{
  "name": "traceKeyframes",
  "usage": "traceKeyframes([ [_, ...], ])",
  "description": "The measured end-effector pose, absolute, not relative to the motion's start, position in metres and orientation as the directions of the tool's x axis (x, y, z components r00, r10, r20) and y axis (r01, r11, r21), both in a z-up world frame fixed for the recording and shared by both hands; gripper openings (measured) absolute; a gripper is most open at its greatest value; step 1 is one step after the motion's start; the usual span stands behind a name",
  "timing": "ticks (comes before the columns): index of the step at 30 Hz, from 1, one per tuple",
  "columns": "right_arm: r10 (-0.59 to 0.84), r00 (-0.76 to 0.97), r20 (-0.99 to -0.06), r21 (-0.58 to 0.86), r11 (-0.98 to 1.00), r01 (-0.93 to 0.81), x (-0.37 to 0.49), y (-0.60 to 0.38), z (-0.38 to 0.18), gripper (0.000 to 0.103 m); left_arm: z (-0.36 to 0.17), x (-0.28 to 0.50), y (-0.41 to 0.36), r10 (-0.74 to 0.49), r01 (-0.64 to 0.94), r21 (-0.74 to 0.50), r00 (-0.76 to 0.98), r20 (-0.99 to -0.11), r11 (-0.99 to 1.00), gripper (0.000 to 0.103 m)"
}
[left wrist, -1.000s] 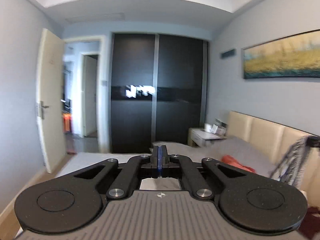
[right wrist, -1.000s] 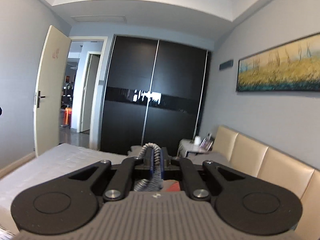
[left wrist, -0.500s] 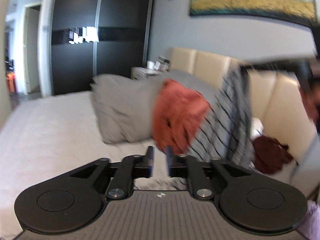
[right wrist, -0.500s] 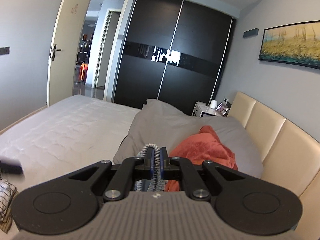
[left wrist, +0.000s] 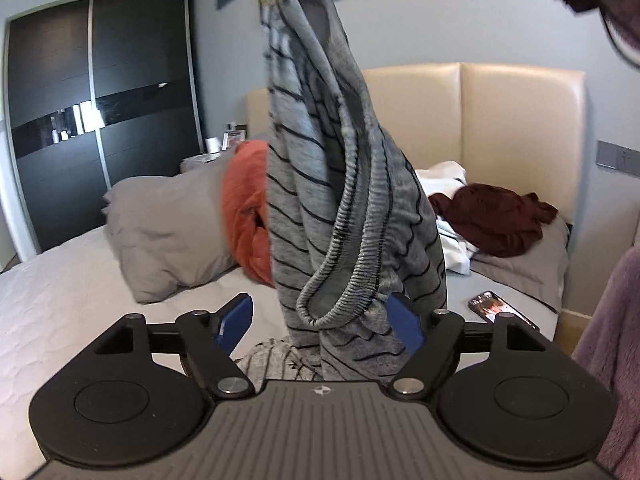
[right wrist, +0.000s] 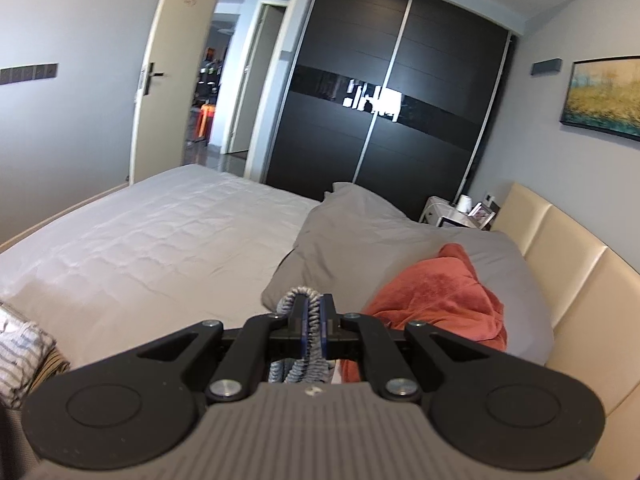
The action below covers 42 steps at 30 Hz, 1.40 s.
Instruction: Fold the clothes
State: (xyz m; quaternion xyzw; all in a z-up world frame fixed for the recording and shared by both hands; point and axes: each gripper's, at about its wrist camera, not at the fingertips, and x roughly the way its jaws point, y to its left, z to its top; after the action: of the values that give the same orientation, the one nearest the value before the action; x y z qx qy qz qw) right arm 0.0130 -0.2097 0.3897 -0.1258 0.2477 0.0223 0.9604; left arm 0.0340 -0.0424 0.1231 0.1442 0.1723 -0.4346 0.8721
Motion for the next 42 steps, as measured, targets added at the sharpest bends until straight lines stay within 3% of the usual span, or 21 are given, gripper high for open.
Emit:
traceKeyframes([
  [11, 0.002, 0.867, -0.498, -0.269, 0.95, -0.156, -0.008, -0.189, 0.387, 0.007, 0.094, 0.05, -0.071, -0.721, 0.835, 0.125, 0.529, -0.448, 0.535, 0.073],
  [13, -0.008, 0.869, -0.496, -0.278, 0.949, -0.15, -0.012, -0.189, 0.387, 0.007, 0.092, 0.054, -0.071, -0.734, 0.851, 0.088, 0.494, -0.467, 0.517, 0.057],
  [14, -0.018, 0.869, -0.494, -0.28, 0.95, -0.139, -0.014, -0.191, 0.387, 0.007, 0.093, 0.054, -0.07, -0.739, 0.859, 0.068, 0.474, -0.479, 0.508, 0.037],
  [15, -0.029, 0.87, -0.493, -0.281, 0.951, -0.128, -0.015, -0.193, 0.387, 0.007, 0.093, 0.054, -0.068, -0.743, 0.866, 0.048, 0.455, -0.491, 0.498, 0.029],
  [17, -0.056, 0.872, -0.486, -0.277, 0.956, -0.093, -0.017, -0.2, 0.387, 0.007, 0.097, 0.052, -0.064, -0.75, 0.873, 0.018, 0.429, -0.504, 0.487, 0.022],
  [23, -0.128, 0.878, -0.462, -0.241, 0.97, 0.015, -0.008, -0.233, 0.387, 0.007, 0.132, 0.029, -0.037, -0.756, 0.864, -0.023, 0.426, -0.497, 0.502, 0.019],
  [29, -0.07, 0.875, -0.478, -0.127, 0.992, 0.01, 0.047, -0.232, 0.373, 0.007, 0.162, 0.027, 0.008, -0.69, 0.794, -0.041, 0.501, -0.522, 0.607, 0.019],
  [34, 0.028, 0.876, -0.482, -0.097, 0.992, -0.085, 0.112, -0.182, 0.354, 0.007, 0.168, 0.049, 0.067, -0.605, 0.693, -0.067, 0.574, -0.552, 0.718, 0.018],
  [42, 0.167, 0.892, -0.42, -0.145, 0.958, -0.248, 0.23, -0.042, 0.314, 0.001, 0.143, 0.108, 0.187, -0.468, 0.413, -0.241, 0.637, -0.613, 0.878, 0.018],
])
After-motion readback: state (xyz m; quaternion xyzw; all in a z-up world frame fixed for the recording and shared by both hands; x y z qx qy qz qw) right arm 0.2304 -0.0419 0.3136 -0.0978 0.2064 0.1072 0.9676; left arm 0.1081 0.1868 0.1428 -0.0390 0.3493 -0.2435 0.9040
